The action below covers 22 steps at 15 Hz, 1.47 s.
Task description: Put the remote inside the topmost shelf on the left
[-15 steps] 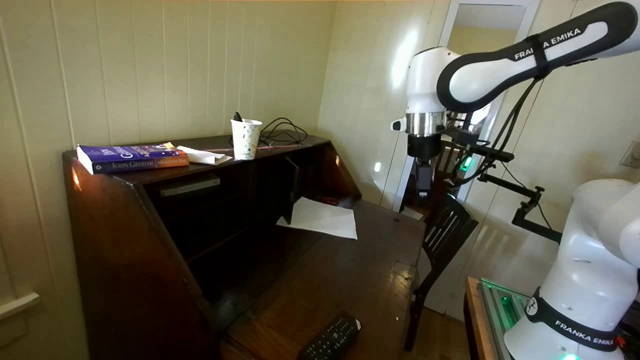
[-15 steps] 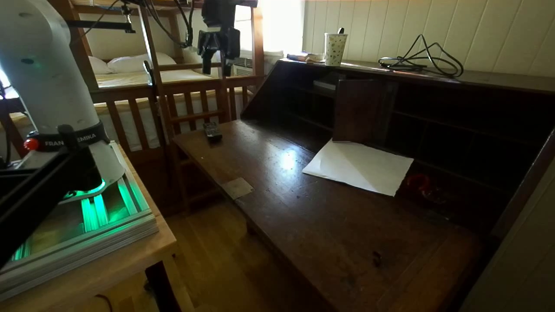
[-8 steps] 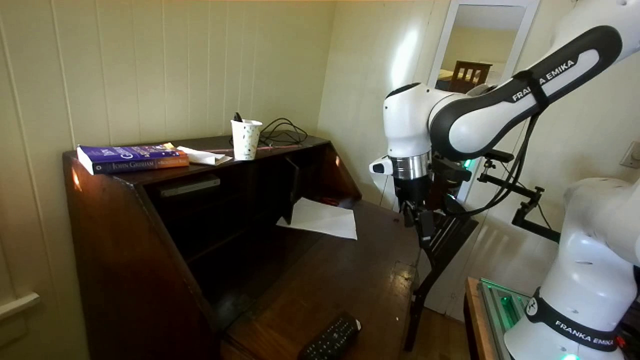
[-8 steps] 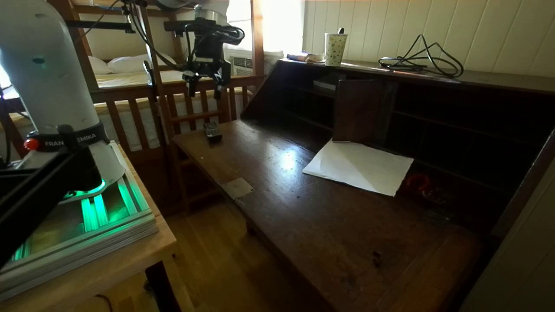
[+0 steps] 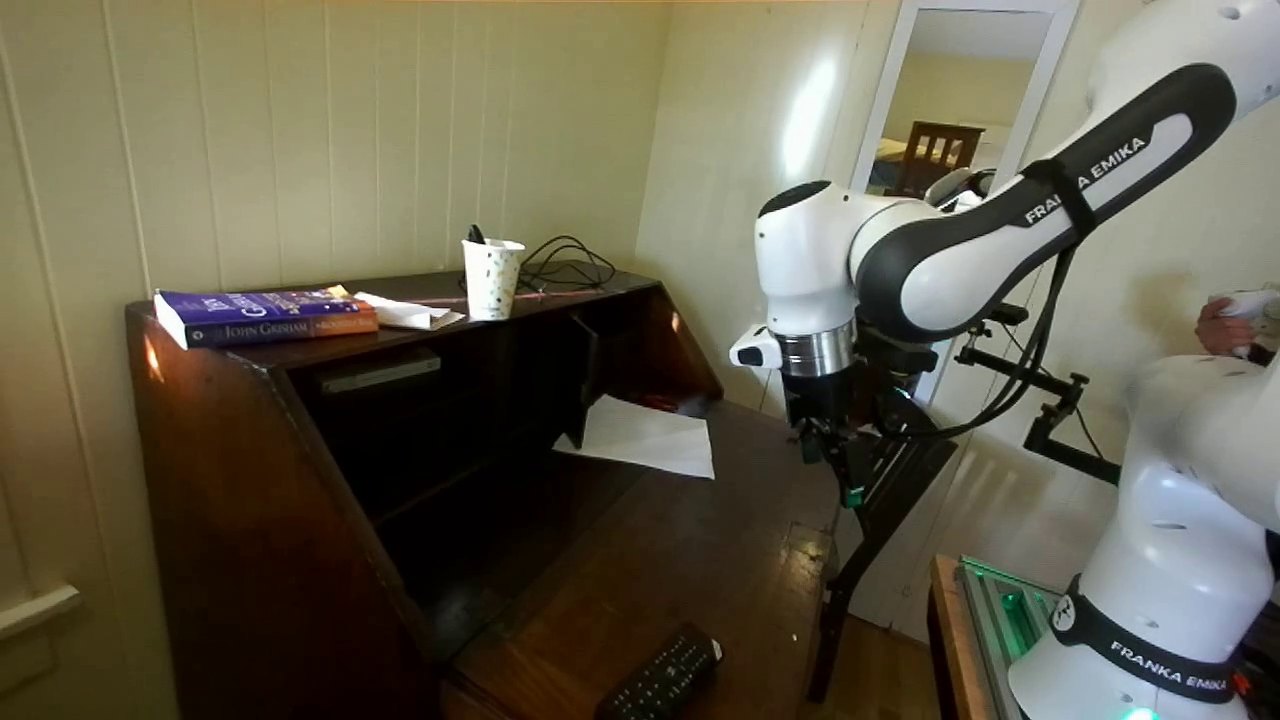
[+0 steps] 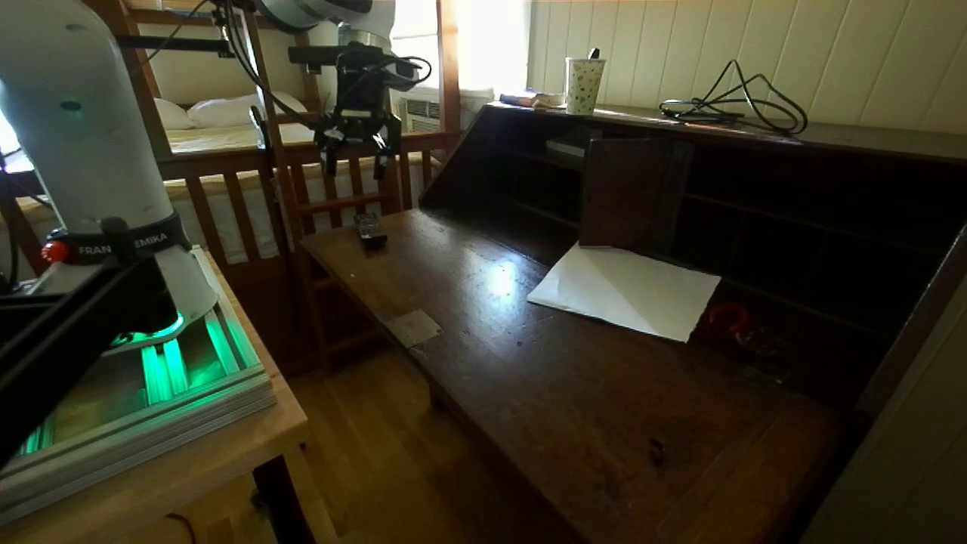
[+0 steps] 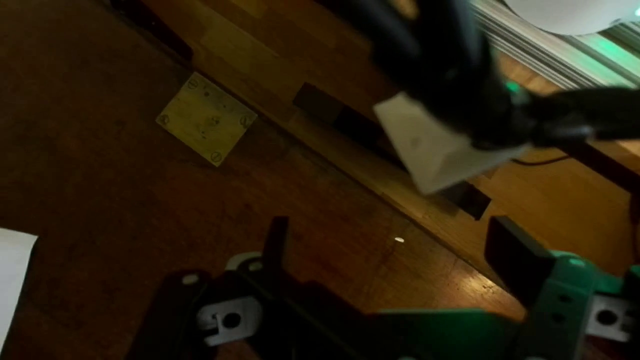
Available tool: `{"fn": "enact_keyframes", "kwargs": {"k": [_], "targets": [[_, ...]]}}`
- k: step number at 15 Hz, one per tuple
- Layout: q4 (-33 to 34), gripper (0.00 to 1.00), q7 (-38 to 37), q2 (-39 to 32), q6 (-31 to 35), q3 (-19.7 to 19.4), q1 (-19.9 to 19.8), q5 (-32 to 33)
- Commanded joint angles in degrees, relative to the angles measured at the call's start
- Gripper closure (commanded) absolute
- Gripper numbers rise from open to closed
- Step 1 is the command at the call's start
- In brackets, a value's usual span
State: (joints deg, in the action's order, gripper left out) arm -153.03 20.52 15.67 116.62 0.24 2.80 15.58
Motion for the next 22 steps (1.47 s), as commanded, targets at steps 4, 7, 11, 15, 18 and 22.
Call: {"fn": "enact_keyframes", "kwargs": {"k": [4,7,11,15,18,22], "targets": [[-7.27,0.00,0.76,-0.38,9.95,4.91,3.50,10.73],[-5.63,0.00,0.41,-3.72,14.46,6.89,3.85,17.77],[-5.55,0.00,0.98,-3.95,17.13,6.35,3.93,21.61],[-5.44,0.00,0.94,-4.38,17.69,6.21,3.87,22.03],[-5.44,0.00,5.42,-5.41,30.48,4.88,4.10,22.43],[-5.50,0.00,10.96,-9.58,46.27,2.34,4.32,16.15]]}}
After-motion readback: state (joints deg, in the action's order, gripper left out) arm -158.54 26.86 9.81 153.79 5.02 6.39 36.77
